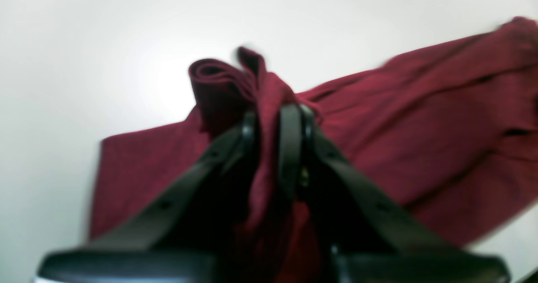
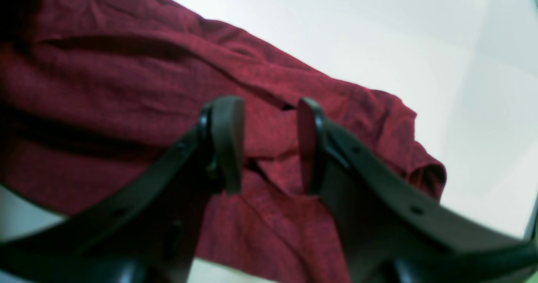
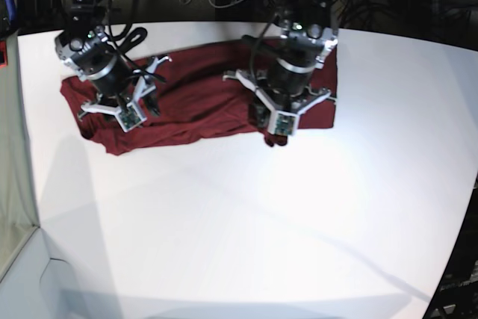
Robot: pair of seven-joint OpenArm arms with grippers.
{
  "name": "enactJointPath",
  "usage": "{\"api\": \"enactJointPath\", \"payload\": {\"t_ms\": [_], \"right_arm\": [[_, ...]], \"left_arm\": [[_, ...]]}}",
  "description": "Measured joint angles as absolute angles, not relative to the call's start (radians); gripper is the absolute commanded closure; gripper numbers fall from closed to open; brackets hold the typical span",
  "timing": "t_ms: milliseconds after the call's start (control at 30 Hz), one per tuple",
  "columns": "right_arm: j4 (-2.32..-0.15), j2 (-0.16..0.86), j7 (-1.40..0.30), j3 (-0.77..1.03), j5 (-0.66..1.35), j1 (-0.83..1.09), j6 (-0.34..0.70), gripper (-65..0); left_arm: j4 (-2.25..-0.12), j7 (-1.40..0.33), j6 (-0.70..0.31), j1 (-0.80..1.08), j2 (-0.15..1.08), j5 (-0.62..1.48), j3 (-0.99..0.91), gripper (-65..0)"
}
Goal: Layout the t-shirt on the table in an organized manner, then fold the t-shirt properly
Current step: 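Lay the held end onto the shirt beside the right gripper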
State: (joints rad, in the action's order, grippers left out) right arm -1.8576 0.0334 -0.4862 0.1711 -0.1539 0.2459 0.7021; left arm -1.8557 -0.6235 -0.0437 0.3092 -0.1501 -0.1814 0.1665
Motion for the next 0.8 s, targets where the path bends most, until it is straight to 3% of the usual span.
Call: {"api": "enactJointPath", "payload": {"t_ms": [267, 800], "right_arm": [[-1.863, 0.033, -0.486, 0.172, -0.154, 0.245, 0.702, -22.7], [-1.863, 0.033, -0.486, 0.173, -0.154, 0.247, 0.702, -22.7]], "left_arm": [[-1.775, -0.628, 0.181, 0.270, -0.101, -0.175, 0.409, 0.0], [-1.749, -0.629, 0.217, 0.175, -0.133, -0.173, 0.450, 0.0]]}}
